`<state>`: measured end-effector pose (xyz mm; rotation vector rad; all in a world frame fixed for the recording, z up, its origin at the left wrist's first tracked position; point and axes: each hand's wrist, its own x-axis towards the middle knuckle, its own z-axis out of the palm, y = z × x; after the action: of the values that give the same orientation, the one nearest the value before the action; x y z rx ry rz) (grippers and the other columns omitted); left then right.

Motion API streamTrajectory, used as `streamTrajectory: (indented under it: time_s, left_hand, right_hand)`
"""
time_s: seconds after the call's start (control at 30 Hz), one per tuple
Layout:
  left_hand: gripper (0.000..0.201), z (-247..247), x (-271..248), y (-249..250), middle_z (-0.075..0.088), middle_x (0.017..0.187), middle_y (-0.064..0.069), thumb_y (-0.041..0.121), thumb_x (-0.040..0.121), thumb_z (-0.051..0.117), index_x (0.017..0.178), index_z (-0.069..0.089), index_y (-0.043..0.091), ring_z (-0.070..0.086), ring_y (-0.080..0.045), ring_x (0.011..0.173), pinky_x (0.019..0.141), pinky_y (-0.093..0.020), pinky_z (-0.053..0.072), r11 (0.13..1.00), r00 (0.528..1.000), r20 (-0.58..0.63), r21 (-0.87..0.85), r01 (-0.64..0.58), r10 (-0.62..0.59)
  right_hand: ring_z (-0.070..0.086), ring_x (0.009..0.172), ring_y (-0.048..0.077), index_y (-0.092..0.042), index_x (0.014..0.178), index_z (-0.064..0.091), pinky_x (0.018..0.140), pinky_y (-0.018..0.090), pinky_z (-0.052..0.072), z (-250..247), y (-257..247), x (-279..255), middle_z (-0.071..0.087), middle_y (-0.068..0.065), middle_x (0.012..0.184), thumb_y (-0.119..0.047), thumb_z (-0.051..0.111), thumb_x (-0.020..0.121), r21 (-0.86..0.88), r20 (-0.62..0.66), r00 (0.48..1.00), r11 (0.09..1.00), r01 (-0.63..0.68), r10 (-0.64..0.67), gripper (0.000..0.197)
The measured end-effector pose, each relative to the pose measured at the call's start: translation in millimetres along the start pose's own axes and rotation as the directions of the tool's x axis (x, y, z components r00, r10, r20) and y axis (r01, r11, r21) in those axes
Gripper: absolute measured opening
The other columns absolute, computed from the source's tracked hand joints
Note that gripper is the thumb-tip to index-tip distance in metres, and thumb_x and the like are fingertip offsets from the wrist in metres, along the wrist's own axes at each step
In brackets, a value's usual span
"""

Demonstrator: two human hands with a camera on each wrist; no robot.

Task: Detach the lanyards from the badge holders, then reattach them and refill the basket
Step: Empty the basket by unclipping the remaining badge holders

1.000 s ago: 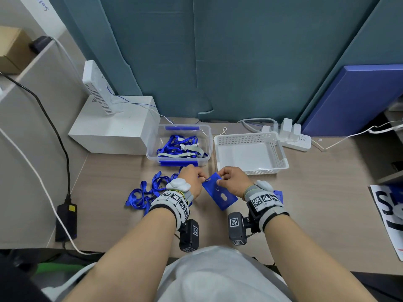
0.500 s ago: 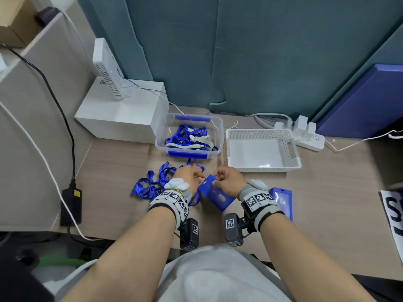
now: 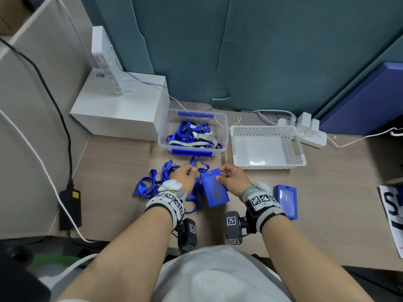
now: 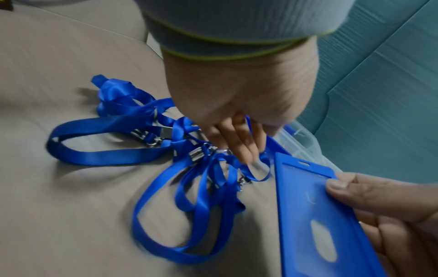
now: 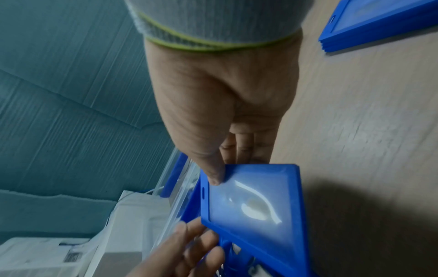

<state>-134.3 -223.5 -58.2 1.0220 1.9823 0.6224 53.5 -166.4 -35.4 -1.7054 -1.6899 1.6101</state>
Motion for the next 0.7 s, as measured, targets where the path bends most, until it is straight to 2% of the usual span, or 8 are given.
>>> streamTrajectory:
  time_s: [0.1, 0.2, 0.27, 0.33, 0.43, 0.5, 0.6, 0.7]
  left_hand:
    - [0.020, 16.6, 2.2, 21.7, 0.069, 0.078, 0.002, 0.035, 0.096, 0.060, 0.102, 0.067, 0.017, 0.066, -0.017, 0.065, 0.074, -0.032, 0.055, 0.991, 0.983, 0.185, -0.132, 0.011, 0.014]
    - [0.015, 35.3, 1.8, 41.4, 0.066, 0.075, -0.001, 0.015, 0.093, 0.068, 0.105, 0.059, 0.013, 0.060, -0.016, 0.065, 0.059, -0.023, 0.049, 0.990, 0.950, 0.304, -0.136, -0.030, 0.071]
    - [0.021, 47.0, 0.7, 48.7, 0.067, 0.081, -0.008, 0.008, 0.092, 0.067, 0.110, 0.057, 0.008, 0.063, -0.021, 0.070, 0.052, -0.023, 0.046, 0.984, 0.946, 0.318, -0.178, -0.014, 0.071]
    - [0.019, 68.1, -2.3, 60.6, 0.067, 0.090, -0.015, 0.008, 0.093, 0.067, 0.106, 0.054, 0.010, 0.067, -0.027, 0.074, 0.048, -0.026, 0.050, 0.979, 0.927, 0.371, -0.201, 0.027, 0.051]
    - [0.016, 104.7, -12.5, 79.1, 0.063, 0.083, -0.013, 0.002, 0.095, 0.063, 0.110, 0.061, 0.006, 0.066, -0.020, 0.066, 0.045, -0.023, 0.054, 0.983, 0.879, 0.474, -0.182, 0.033, 0.059]
    - [0.017, 129.2, -20.8, 91.3, 0.063, 0.082, -0.013, 0.001, 0.094, 0.063, 0.112, 0.064, 0.003, 0.067, -0.022, 0.068, 0.049, -0.024, 0.057, 0.986, 0.860, 0.504, -0.169, 0.007, 0.081]
    - [0.018, 160.5, -27.4, 103.8, 0.066, 0.089, -0.017, 0.001, 0.094, 0.063, 0.112, 0.066, 0.005, 0.069, -0.029, 0.079, 0.063, -0.035, 0.062, 0.980, 0.844, 0.529, -0.196, 0.028, 0.082]
    - [0.023, 189.4, -29.5, 120.7, 0.069, 0.091, -0.019, -0.002, 0.094, 0.062, 0.114, 0.067, 0.009, 0.069, -0.032, 0.082, 0.077, -0.049, 0.061, 0.976, 0.832, 0.551, -0.211, 0.055, 0.072]
  right_hand:
    - [0.058, 0.072, 0.023, -0.017, 0.086, 0.064, 0.074, 0.048, 0.055, -7.3, 4.9, -1.9, 0.058, 0.008, 0.073, -0.003, 0.068, 0.089, 0.073, -0.059, 0.998, 0.997, -0.023, 0.027, 0.016]
    - [0.058, 0.075, 0.024, -0.016, 0.087, 0.064, 0.080, 0.052, 0.056, -23.3, 17.9, -7.4, 0.057, 0.008, 0.074, -0.002, 0.068, 0.090, 0.151, -0.134, 0.988, 0.987, -0.052, 0.073, 0.015]
    - [0.060, 0.077, 0.024, -0.015, 0.087, 0.063, 0.083, 0.056, 0.057, -32.0, 25.0, -13.2, 0.057, 0.009, 0.075, -0.003, 0.069, 0.090, 0.202, -0.165, 0.980, 0.977, -0.073, 0.108, 0.014]
    - [0.063, 0.078, 0.027, -0.013, 0.087, 0.063, 0.082, 0.061, 0.057, -46.6, 40.5, -21.3, 0.061, 0.016, 0.081, -0.004, 0.070, 0.090, 0.259, -0.229, 0.961, 0.962, -0.090, 0.152, 0.012]
    - [0.067, 0.082, 0.028, -0.014, 0.093, 0.065, 0.084, 0.055, 0.059, -71.4, 66.2, -37.8, 0.068, 0.019, 0.088, -0.007, 0.070, 0.091, 0.307, -0.320, 0.924, 0.945, -0.111, 0.212, 0.009]
    - [0.065, 0.078, 0.024, -0.017, 0.094, 0.066, 0.081, 0.048, 0.059, -90.4, 82.0, -50.4, 0.066, 0.011, 0.082, -0.009, 0.069, 0.091, 0.337, -0.357, 0.900, 0.933, -0.126, 0.250, 0.009]
    - [0.058, 0.071, 0.021, -0.021, 0.091, 0.069, 0.071, 0.039, 0.055, -116.7, 101.1, -63.7, 0.064, 0.006, 0.082, -0.006, 0.068, 0.091, 0.378, -0.390, 0.868, 0.913, -0.153, 0.307, 0.015]
    - [0.061, 0.072, 0.017, -0.029, 0.085, 0.069, 0.080, 0.036, 0.054, -144.0, 122.5, -67.0, 0.068, 0.002, 0.087, -0.003, 0.070, 0.086, 0.351, -0.444, 0.833, 0.920, -0.176, 0.329, 0.027]
